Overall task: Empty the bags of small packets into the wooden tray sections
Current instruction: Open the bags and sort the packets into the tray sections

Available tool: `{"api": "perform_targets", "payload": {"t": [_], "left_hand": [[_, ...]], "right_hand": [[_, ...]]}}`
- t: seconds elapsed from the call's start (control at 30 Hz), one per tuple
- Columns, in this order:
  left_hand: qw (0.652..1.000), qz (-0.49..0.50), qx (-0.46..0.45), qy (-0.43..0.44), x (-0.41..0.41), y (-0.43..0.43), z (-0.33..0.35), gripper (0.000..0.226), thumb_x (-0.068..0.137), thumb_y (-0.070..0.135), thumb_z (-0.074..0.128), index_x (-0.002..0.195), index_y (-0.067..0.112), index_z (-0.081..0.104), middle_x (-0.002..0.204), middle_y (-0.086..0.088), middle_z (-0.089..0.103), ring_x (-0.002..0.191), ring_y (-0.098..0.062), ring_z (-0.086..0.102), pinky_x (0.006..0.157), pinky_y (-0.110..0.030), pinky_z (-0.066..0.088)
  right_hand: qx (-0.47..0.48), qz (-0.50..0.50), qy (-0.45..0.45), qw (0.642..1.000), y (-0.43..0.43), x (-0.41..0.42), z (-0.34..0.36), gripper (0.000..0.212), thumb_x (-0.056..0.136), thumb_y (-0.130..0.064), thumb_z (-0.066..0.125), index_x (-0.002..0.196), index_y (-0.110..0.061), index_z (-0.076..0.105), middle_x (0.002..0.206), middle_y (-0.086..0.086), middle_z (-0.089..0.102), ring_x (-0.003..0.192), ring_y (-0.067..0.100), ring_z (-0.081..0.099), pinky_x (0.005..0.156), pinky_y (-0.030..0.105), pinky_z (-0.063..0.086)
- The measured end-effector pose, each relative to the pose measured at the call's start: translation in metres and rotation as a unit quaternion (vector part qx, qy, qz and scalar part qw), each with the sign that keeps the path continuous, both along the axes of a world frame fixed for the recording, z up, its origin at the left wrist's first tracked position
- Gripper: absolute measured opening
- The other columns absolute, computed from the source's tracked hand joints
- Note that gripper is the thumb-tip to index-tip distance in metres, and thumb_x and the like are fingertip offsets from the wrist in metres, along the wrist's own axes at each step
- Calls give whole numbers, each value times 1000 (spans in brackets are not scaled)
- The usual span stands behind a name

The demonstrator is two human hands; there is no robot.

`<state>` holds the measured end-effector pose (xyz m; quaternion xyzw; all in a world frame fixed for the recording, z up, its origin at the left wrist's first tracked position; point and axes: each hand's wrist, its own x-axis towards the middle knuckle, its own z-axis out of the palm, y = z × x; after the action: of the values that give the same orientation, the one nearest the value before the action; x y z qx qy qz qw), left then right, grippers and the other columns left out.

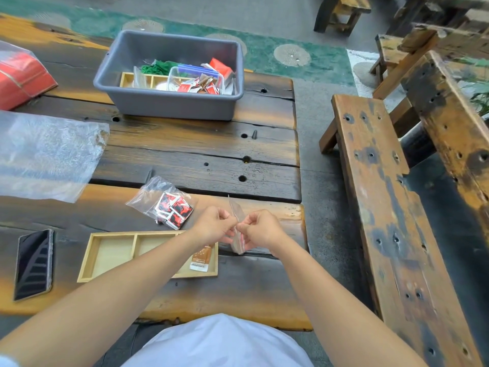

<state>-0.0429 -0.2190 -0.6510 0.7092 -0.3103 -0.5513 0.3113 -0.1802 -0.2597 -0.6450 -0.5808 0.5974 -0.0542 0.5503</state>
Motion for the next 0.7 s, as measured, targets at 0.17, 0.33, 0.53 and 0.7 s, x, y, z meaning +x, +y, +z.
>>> {"api": "perform_targets", "payload": {"t": [0.17,0.33,0.53,0.7], "left_hand": [[998,11,1,-63,-10,-5,-2,8,86,4,61,78,4,58,68,-14,68,58,-17,69,62,-34,63],[991,46,6,-127,2,2,-8,32,85,6,55,56,15,45,65,-20,71,52,-23,71,55,-25,59],[989,40,24,-140,12,11,-3,22,88,13,52,68,4,55,64,-19,69,56,-29,73,65,-44,63],[967,-60,40,-246,4,4,8,32,88,40,52,69,14,48,75,-12,69,52,-29,70,59,-38,61]], "right_hand": [[-85,7,76,993,4,7,1,19,86,-15,62,68,-15,58,76,6,67,81,29,70,72,33,56],[-75,-88,88,989,-3,-8,-10,21,91,-9,52,72,-15,46,90,20,72,71,29,73,61,30,60],[-89,-129,84,984,-4,-21,-11,16,95,-12,39,81,-13,45,78,17,72,50,22,71,46,23,50],[-123,-60,53,989,6,-9,-13,14,86,-21,49,72,-18,50,77,10,70,74,31,70,71,41,57]]}}
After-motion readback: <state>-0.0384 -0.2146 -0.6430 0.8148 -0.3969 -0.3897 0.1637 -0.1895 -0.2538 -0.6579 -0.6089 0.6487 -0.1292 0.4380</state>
